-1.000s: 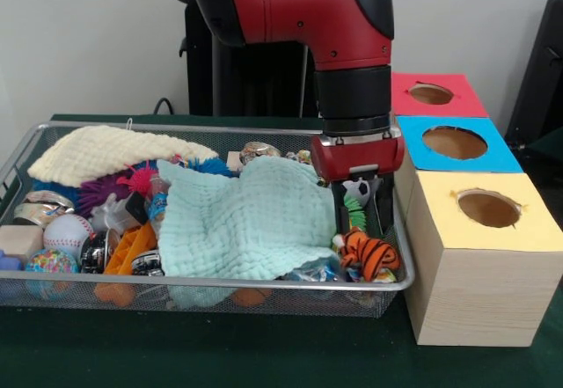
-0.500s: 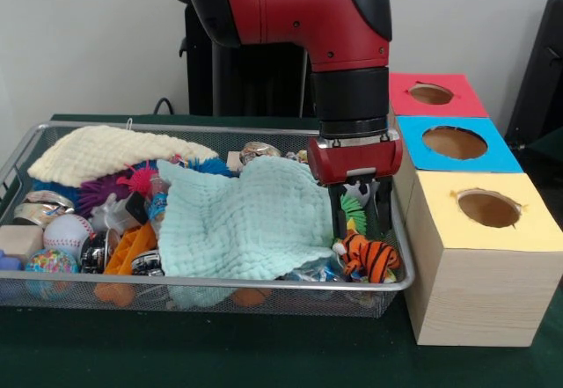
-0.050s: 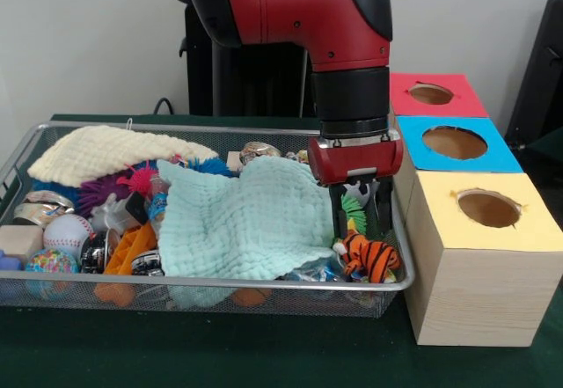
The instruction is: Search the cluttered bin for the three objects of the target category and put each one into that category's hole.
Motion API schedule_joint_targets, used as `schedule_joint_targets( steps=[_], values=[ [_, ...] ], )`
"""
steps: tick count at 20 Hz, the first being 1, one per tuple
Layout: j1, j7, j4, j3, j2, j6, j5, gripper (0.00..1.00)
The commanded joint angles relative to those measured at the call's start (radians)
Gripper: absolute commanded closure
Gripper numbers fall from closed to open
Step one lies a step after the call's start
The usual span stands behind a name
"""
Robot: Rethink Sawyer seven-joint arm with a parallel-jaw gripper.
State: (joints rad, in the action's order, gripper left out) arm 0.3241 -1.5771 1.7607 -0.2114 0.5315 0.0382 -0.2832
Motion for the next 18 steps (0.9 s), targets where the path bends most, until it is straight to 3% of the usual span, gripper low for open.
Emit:
schedule_joint_targets(
  steps=[1, 7, 11, 18],
  values=[
    [-0.002, -0.075, -0.029, -0.032, 0.015, -0.106, -0.02, 0.0],
    [0.006, -0.059, 0.007, -0.017, 0.051, -0.201, -0.005, 0.0],
    [0.006, -0.048, 0.032, -0.002, 0.09, -0.224, -0.025, 0.0],
    [0.024, -0.031, 0.014, -0.032, 0.085, -0.243, -0.045, 0.0]
  ],
)
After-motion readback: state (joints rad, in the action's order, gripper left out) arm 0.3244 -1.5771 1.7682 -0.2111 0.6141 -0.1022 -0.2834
